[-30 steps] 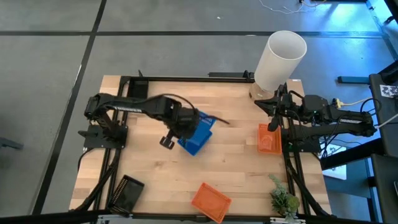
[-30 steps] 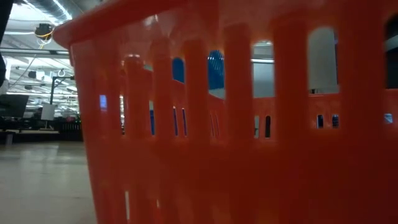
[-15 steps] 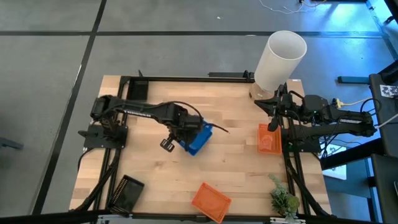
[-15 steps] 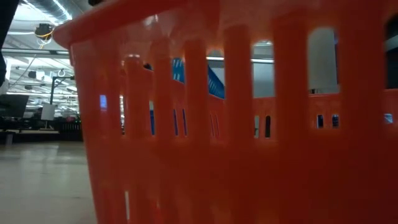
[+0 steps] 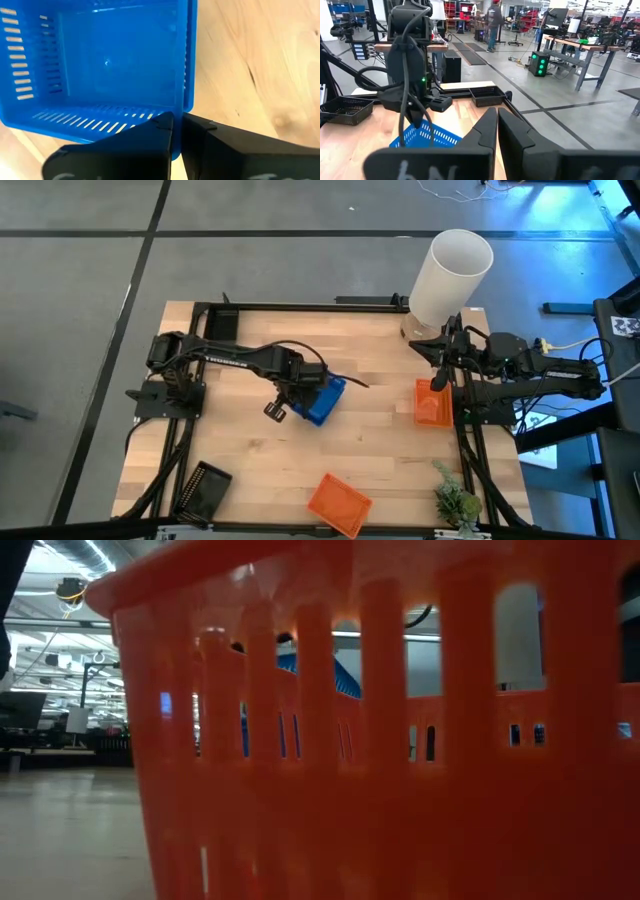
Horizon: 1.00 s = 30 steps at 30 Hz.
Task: Stack baskets by color
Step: Stack the top blue bin on the bottom blue bin
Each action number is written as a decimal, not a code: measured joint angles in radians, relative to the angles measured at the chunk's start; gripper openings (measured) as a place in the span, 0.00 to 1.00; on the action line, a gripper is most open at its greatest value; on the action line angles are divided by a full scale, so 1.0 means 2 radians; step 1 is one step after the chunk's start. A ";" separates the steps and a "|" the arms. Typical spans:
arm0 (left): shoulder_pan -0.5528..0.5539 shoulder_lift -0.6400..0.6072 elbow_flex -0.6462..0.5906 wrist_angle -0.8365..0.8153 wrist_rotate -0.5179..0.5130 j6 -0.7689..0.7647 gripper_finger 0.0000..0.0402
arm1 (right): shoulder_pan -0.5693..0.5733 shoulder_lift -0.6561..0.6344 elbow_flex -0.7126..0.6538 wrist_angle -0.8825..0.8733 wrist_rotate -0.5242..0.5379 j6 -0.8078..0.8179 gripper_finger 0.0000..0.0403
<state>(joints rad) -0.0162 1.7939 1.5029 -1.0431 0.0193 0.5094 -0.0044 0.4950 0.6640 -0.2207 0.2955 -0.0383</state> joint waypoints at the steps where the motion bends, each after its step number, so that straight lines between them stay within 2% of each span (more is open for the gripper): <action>1: 0.001 0.000 -0.002 0.005 0.000 -0.008 0.03 | 0.000 0.000 0.000 0.000 0.000 0.000 0.04; 13: 0.002 0.000 -0.009 0.045 -0.002 -0.081 0.15 | 0.000 0.000 0.000 0.000 0.000 0.001 0.04; 20: 0.002 0.000 -0.007 0.040 -0.042 -0.114 0.20 | 0.000 0.000 0.000 0.000 0.000 0.000 0.04; 24: 0.002 0.000 0.015 0.020 -0.040 -0.162 0.19 | 0.000 0.000 0.000 0.000 0.000 0.000 0.04; 30: 0.002 0.000 0.069 -0.014 -0.027 -0.174 0.20 | 0.000 0.000 0.000 0.000 0.000 0.000 0.04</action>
<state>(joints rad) -0.0120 1.7931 1.6401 -1.0710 -0.0338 0.1622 -0.0043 0.4950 0.6640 -0.2207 0.2955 -0.0383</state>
